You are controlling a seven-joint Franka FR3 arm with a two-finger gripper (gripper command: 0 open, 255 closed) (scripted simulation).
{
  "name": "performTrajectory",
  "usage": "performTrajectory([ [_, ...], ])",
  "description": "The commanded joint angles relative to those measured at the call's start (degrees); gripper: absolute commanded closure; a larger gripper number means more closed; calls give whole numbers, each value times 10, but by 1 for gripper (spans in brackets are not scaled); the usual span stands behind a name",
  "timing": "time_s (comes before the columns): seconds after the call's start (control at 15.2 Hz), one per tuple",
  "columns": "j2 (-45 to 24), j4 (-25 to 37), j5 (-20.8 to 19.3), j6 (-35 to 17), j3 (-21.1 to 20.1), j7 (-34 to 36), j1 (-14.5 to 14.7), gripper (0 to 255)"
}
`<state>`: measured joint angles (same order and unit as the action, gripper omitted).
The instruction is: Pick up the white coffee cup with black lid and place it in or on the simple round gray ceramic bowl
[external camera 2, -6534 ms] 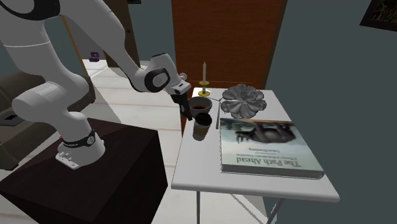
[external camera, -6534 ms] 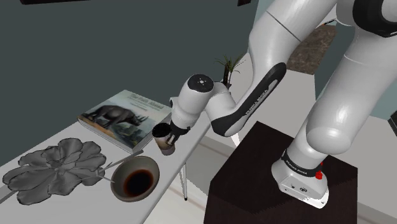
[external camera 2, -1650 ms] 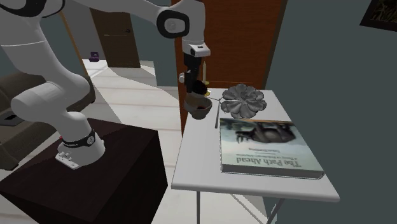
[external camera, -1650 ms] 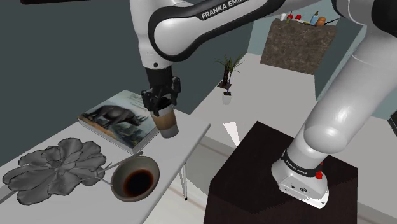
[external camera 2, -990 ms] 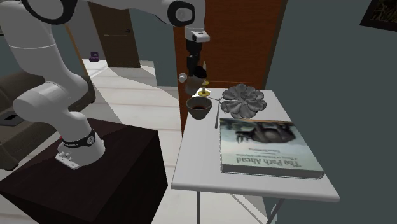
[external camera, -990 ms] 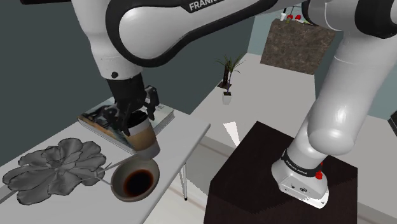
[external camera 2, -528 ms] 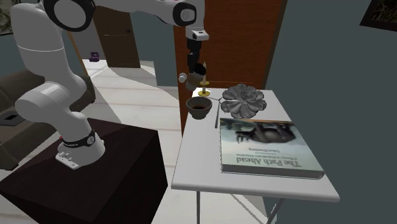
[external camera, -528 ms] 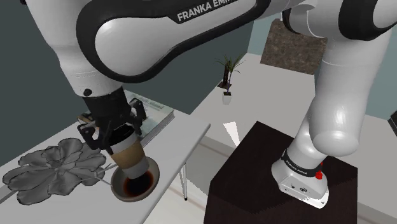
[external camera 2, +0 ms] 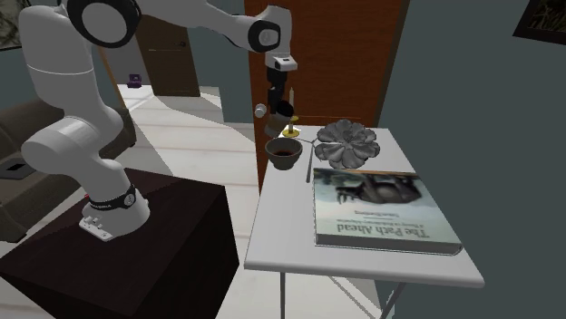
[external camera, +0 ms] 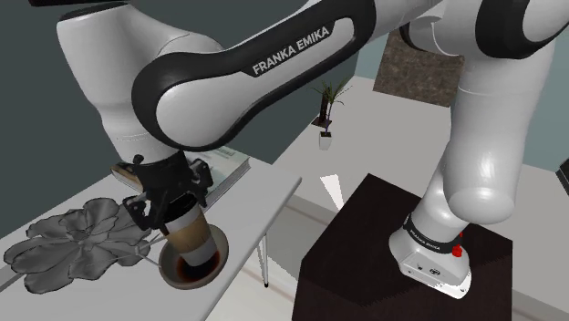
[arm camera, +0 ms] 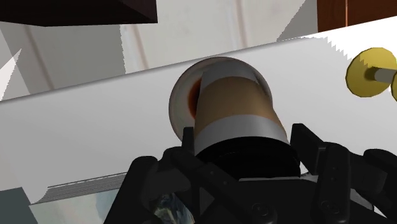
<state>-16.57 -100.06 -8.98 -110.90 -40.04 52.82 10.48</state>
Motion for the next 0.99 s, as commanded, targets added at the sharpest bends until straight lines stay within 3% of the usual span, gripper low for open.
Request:
performTrajectory([
  [0.0, -5, -10, -4, -15, 2, 3, 1, 255],
  [0.59, -31, -47, -25, -72, 11, 15, 7, 255],
  [0.92, -31, -47, -25, -72, 11, 15, 7, 255],
])
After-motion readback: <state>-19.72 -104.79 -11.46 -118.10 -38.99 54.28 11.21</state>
